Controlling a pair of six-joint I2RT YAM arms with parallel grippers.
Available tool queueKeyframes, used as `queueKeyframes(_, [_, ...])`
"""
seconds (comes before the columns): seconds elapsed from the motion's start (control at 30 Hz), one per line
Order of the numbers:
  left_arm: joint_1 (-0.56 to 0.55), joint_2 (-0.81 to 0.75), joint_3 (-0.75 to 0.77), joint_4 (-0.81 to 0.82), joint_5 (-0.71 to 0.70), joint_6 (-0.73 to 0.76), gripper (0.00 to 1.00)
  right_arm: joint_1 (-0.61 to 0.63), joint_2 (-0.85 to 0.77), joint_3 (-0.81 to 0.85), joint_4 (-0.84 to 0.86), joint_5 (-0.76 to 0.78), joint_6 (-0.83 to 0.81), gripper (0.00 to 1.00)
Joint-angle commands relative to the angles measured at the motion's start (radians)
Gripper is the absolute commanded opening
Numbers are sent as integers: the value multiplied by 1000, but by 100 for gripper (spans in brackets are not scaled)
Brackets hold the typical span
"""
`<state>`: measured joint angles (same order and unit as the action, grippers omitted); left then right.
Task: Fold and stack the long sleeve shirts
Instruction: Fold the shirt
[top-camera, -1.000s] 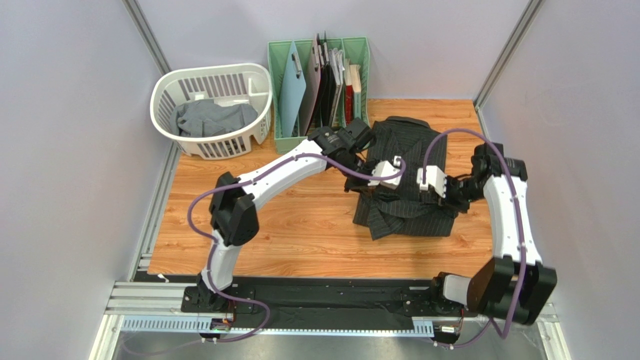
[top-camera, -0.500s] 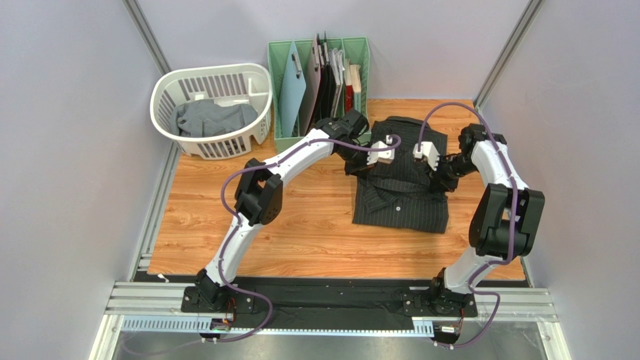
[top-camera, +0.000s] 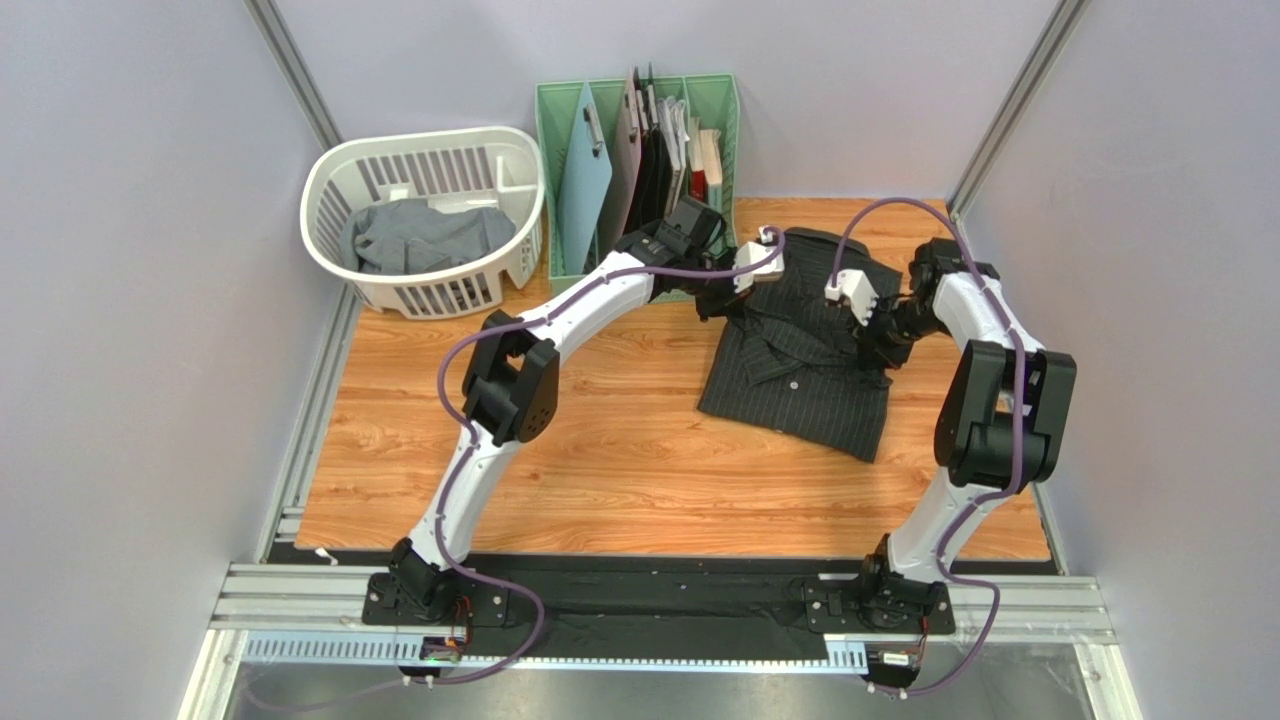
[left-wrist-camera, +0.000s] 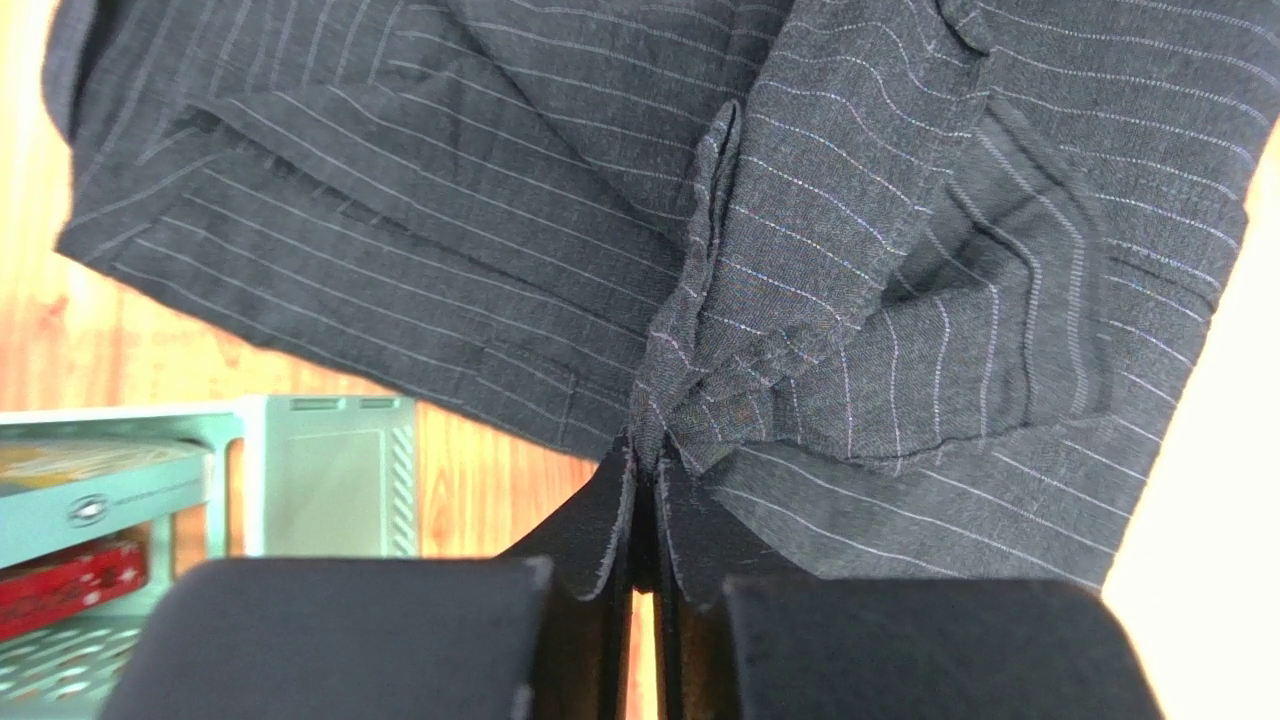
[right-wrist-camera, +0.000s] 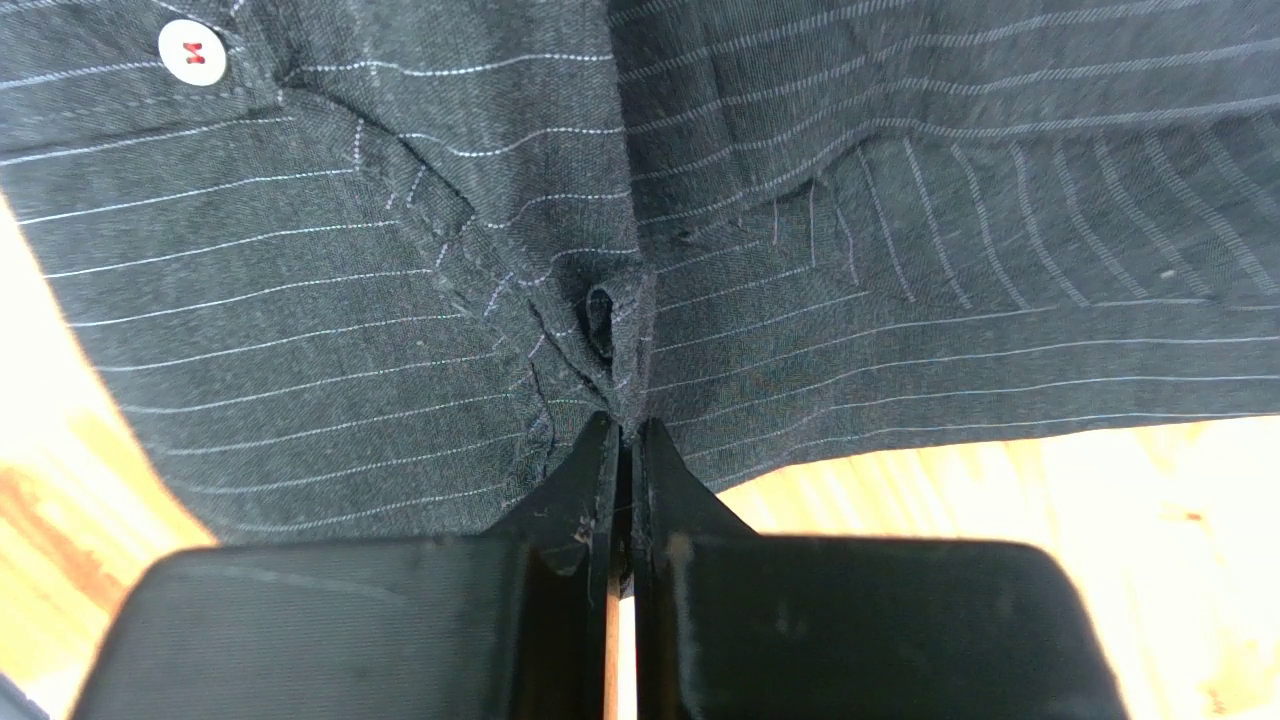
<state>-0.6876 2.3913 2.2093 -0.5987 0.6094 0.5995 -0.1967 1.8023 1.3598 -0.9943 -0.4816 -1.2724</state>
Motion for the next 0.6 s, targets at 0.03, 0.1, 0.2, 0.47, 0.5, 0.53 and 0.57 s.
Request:
queueKeyframes(0.03, [-6,31,-22,126,-28,-43,20,6,37,-2,101,51,88,0])
queueKeyframes(0.1, [-4,54,1,142,-72,-78,27,6,64,18,123,61,160,2])
queueKeyframes(0.2, [6,78,96,100,-115,-150,41,6,101,45,137,116,247,6])
queueKeyframes(0.47, [80,-91,43,-7,-116,-450,59,-4,58,185,140,158,545,61])
queueKeyframes(0.5, [98,-162,-14,-1,-88,-470,60,-4,51,202,138,155,582,61])
queueKeyframes(0.53, [103,-194,-113,-3,-74,-478,62,-4,39,212,134,125,623,60])
queueKeyframes(0.57, [103,-223,-155,-21,-60,-462,63,-4,32,225,123,95,633,59])
